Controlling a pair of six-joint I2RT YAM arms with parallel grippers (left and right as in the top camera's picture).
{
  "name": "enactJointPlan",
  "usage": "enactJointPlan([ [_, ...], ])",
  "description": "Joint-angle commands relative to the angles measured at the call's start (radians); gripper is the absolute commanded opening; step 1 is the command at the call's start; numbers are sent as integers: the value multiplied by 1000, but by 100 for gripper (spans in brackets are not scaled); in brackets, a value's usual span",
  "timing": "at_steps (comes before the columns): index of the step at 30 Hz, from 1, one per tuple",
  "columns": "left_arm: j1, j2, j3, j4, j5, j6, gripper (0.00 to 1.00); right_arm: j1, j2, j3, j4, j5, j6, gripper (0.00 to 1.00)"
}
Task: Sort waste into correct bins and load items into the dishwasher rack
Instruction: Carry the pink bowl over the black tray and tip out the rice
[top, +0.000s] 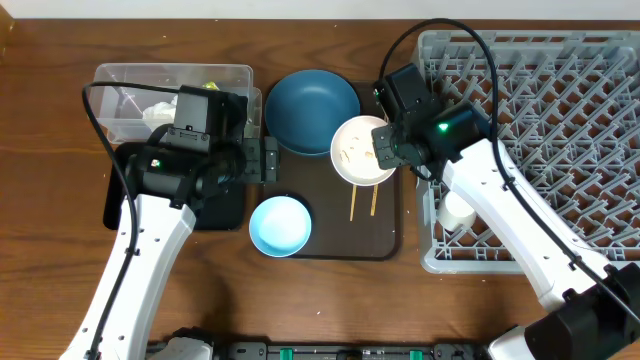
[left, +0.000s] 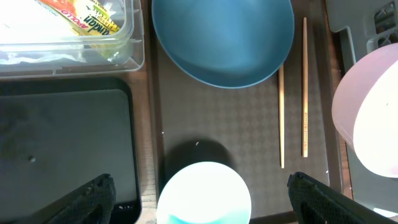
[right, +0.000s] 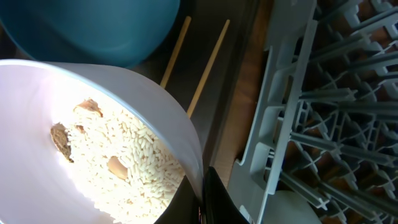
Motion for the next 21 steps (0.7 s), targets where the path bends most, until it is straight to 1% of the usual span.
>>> enactJointPlan([
  [1,2,4,17,-3,-13,6,91,24,6,7,16,25,4,1],
  [7,2,4,17,-2,-14,6,91,77,31,7,102,61,49,1],
  [10,9,2,18,24,-13,5,91,105,52,7,153,80,60,1],
  [14,41,-13,18,-3,-33,-13,91,123,79,7,194,89,89,1],
  [16,98,-34,18,-21,-87,-82,91,133,94,7,224,88,96,1],
  [18,194,-69,18,-33,-89,-146,91,154,109,7,274,102,96,1],
  [21,346,-123,18,-50,-50,-164,91,195,129,7,363,127,96,1],
])
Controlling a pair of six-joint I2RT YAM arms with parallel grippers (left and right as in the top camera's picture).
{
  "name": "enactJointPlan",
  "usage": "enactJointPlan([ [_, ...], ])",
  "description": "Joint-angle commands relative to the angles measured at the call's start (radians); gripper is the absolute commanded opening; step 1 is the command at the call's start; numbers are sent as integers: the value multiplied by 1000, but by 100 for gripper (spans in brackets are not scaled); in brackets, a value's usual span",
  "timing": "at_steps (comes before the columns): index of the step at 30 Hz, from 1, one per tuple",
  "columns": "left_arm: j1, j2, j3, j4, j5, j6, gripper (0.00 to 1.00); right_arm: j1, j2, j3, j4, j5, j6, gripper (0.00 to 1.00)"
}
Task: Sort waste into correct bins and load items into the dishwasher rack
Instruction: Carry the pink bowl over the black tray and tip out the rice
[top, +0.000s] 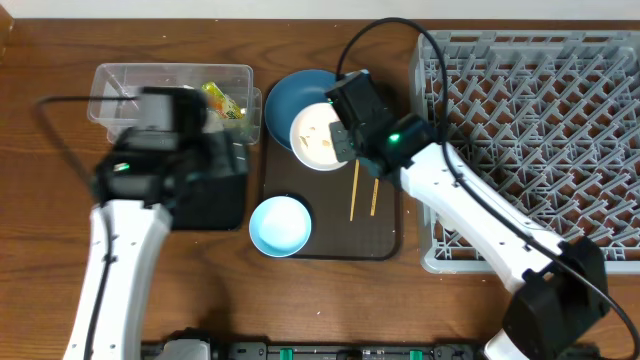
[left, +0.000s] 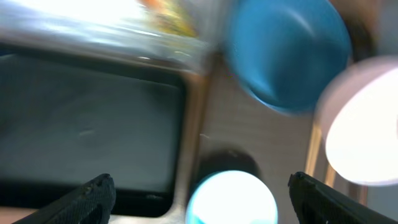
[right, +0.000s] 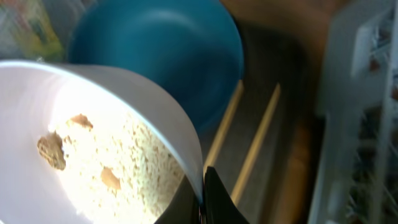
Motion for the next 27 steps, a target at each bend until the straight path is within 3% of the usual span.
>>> enactJointPlan([
  [1,149,-82,18,-24,3,-64,91,64,22,8,77,56,25,1],
  [6,343,-128,18,-84,14,-64,91,162,82,8,240,163,-9,1],
  [10,412,-127,18,-120,13,-63,91,242,156,9,382,262,-97,1],
  [19,427,-119,17,-158,5,-58,91,373,334,16,707,401,-297,1],
  [27,427,-117,17,-166,6,-59,91,403,470,16,967,405,-483,1],
])
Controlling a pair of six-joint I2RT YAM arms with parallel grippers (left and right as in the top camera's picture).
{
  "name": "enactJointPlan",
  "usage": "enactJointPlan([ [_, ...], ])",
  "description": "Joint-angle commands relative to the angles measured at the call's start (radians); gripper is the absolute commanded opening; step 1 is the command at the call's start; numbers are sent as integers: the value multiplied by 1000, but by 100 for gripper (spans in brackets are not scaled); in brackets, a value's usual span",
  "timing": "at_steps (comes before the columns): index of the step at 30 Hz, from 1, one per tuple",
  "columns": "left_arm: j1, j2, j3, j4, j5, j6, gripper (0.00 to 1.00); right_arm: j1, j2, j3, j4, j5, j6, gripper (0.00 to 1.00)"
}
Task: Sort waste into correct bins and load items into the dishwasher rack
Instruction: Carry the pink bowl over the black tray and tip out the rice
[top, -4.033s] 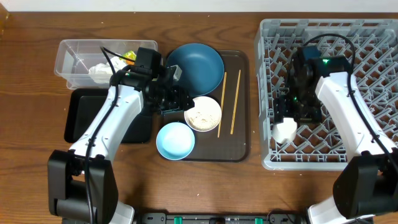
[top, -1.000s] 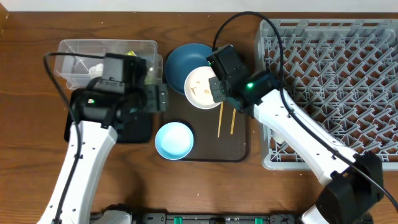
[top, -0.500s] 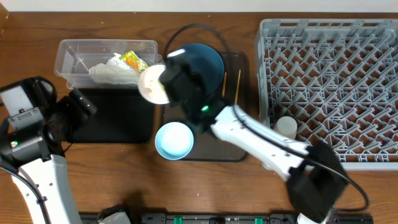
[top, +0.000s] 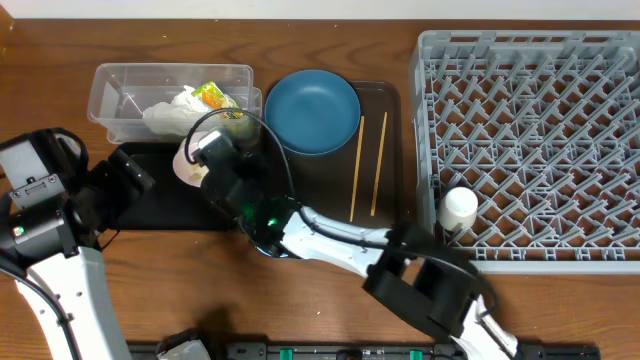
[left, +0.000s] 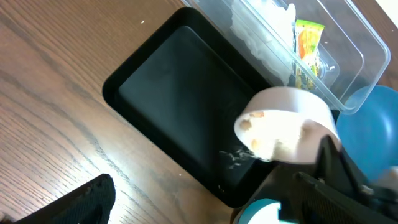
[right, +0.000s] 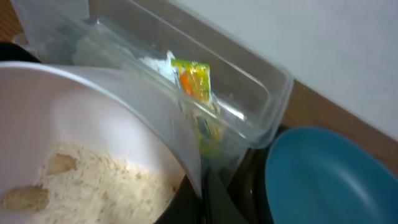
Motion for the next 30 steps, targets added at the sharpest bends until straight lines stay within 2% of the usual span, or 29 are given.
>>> enactJointPlan([
  [1,5,6,16,-3,6,0,91,13,62,16,100,40,-164,1],
  [6,5,7,16,-7,6,0,91,13,148,16,315,34,-378,1],
  [10,5,7,16,-10,5,0,92,15,184,16,415,-17,-508,1],
  [17,5,7,16,-10,5,0,91,15,189,16,552,-16,-526,1],
  [24,5,7,16,-10,3,2,91,29,189,16,666,-16,-639,1],
  [30,5,7,16,-10,-51,2,92,35,189,16,754,-15,-648,1],
])
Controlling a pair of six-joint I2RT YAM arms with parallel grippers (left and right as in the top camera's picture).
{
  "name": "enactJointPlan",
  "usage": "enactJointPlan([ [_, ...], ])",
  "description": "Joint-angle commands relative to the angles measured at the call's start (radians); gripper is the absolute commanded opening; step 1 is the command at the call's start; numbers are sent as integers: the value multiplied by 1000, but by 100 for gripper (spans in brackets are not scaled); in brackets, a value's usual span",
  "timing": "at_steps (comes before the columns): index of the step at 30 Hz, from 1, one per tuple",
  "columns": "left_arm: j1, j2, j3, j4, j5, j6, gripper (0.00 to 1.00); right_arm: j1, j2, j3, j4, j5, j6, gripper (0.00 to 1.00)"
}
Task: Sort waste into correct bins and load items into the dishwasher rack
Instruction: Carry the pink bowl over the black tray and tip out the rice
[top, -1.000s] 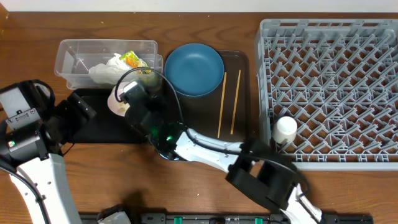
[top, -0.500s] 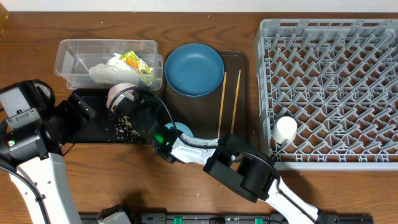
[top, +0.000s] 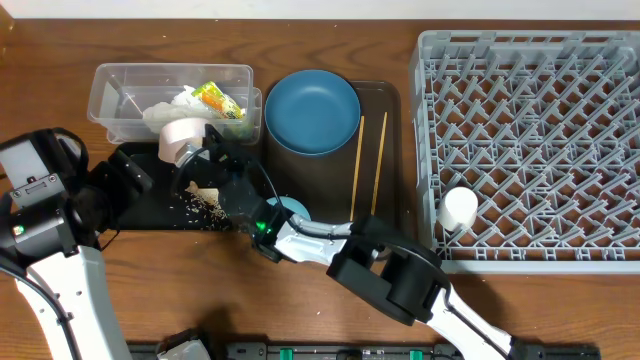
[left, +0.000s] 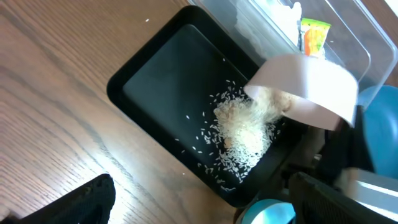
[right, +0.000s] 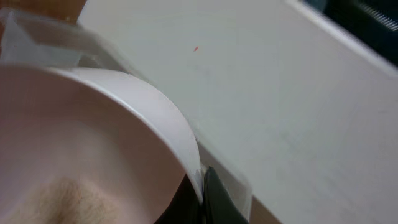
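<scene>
A white bowl (top: 183, 138) hangs tipped over the black tray (left: 161, 93), and my right gripper (right: 202, 186) is shut on its rim. Rice with brown bits (left: 245, 134) lies in a heap and scatter on the tray, and some rice (right: 71, 199) still clings inside the bowl. My left gripper (left: 199, 202) is open and holds nothing. It hangs over the wood at the tray's near-left corner, with its arm (top: 45, 215) at the far left.
A clear bin (top: 125, 85) with wrappers (top: 218, 99) stands behind the black tray. On the brown tray are a large blue bowl (top: 312, 112), two chopsticks (top: 368, 165) and a small light-blue bowl (left: 267, 214). The grey rack (top: 530, 130) at right holds a white cup (top: 459, 208).
The white bowl, held over the black tray with the rice inside, is now tipped further. Most of the rice lies on the tray. My left arm has not moved.
My right gripper held the bowl of rice beside the rack, with my left gripper over the brown tray. Then the bowl was above the large blue bowl, then over the black tray with my left arm back at far left. Now the rice is on that tray.
</scene>
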Motion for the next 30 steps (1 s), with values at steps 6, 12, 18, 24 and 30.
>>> enactJointPlan([
  [6,5,5,16,-3,-35,2,91,29,-1,15,59,-4,-40,1],
  [12,5,5,16,-3,-35,2,92,31,-1,14,55,16,-37,1],
  [18,5,5,16,-3,-35,2,91,31,-1,13,71,37,-16,1],
  [24,5,5,16,-4,-35,2,91,22,-2,13,152,165,76,1],
  [30,5,5,16,-4,-35,2,91,22,-2,12,193,238,77,1],
])
